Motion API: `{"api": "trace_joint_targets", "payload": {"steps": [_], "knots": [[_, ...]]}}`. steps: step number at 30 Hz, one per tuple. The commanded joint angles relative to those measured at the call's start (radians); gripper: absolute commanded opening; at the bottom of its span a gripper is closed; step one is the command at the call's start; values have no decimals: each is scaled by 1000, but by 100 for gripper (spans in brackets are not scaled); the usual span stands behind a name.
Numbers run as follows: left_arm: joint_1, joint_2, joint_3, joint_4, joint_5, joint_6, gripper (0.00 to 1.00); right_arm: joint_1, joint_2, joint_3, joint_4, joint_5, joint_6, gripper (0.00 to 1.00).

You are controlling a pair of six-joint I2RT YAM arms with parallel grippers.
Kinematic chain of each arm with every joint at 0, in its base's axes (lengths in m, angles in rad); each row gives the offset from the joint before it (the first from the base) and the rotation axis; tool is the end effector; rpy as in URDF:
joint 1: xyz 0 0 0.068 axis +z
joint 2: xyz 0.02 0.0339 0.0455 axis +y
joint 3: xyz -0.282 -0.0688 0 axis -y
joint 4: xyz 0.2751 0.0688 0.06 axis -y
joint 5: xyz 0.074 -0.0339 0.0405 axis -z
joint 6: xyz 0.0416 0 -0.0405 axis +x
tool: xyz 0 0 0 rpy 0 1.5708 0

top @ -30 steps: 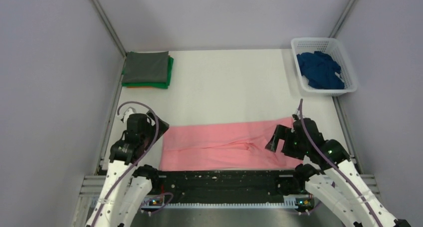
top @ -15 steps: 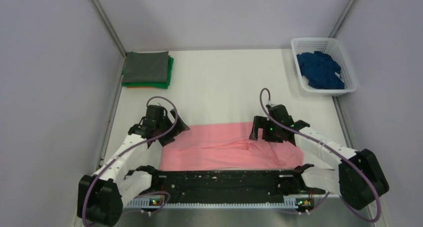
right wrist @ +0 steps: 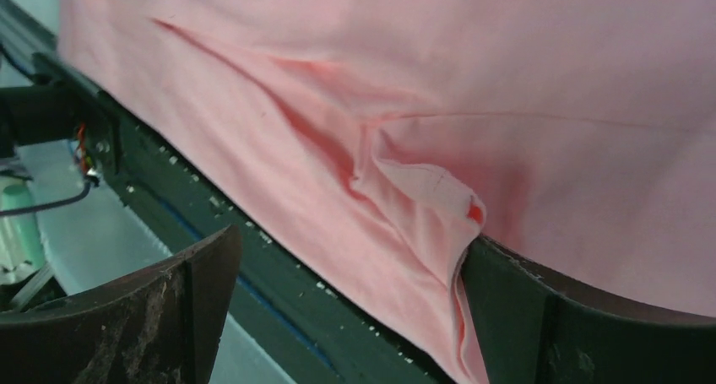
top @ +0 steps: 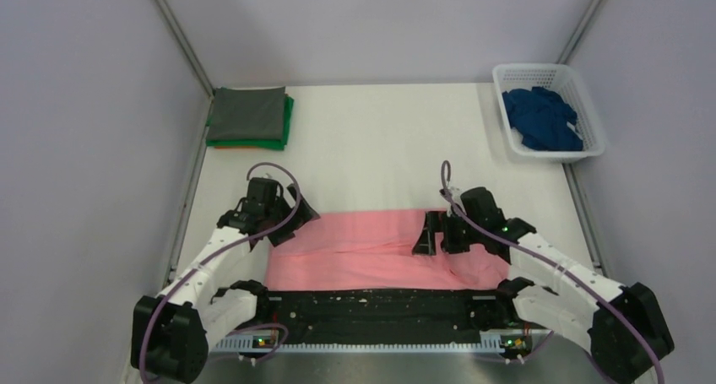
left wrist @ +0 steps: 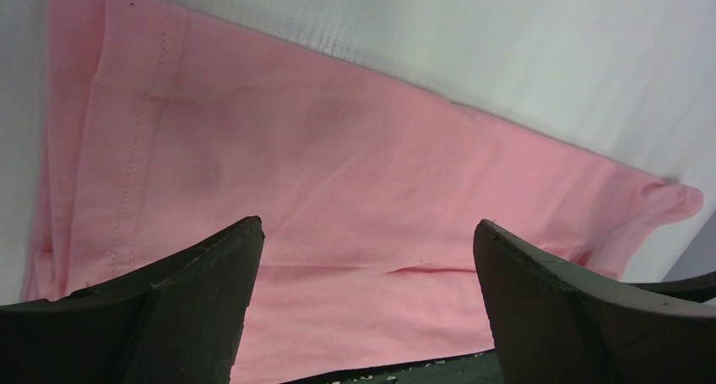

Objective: Fold and stack the t-shirts
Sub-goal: Fold the other side of the tshirt into a rectangle

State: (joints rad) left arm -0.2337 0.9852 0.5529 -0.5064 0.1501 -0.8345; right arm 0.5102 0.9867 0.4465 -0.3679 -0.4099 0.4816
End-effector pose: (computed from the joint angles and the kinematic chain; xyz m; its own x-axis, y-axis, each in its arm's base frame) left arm 0.2000 -0.0540 0.1949 -0.7604 -0.5721 -0.3074 -0.3701 0.7706 -0.5188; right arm 0.1667 0.1123 0.1703 -0.9163 -0.0259 -0.3997 -0.2679 0.7815 0.5634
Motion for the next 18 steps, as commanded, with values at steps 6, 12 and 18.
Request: {"api": "trace_joint_targets", "payload": {"steps": [6,12,18], "knots": [[-3,26,30,18,-26,25,99,117,-112,-27,-48,-182,-10,99],[-3,26,42,7,-17,33,99,149,-106,-1,-82,-79,-1,99],[-20,64,43,23,18,52,99,148,-193,28,-107,157,74,99]]}}
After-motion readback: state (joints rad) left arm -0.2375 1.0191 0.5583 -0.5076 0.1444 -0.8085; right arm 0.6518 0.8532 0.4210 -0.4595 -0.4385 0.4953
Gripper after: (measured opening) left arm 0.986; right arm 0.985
